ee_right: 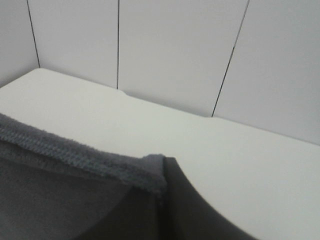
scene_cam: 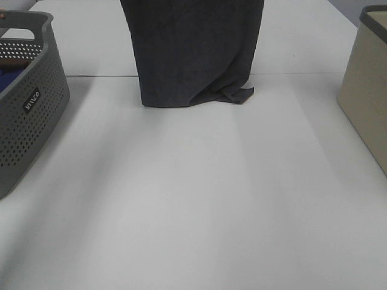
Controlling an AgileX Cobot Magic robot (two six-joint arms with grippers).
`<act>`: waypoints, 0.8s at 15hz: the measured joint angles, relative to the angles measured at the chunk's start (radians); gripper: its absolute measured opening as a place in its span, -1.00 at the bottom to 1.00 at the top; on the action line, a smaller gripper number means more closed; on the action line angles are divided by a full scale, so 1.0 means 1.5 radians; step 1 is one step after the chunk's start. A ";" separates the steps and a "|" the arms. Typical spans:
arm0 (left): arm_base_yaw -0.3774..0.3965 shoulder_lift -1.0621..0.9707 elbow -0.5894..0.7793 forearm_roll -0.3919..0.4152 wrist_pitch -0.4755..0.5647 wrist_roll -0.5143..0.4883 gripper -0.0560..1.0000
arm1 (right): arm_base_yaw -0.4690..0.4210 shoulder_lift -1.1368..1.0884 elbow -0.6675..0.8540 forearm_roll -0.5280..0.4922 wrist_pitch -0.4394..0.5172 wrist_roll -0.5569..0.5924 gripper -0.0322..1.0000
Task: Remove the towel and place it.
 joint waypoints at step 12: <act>-0.005 -0.163 0.133 -0.139 0.312 0.014 -0.89 | 0.003 -0.103 0.015 0.042 0.362 0.027 -0.92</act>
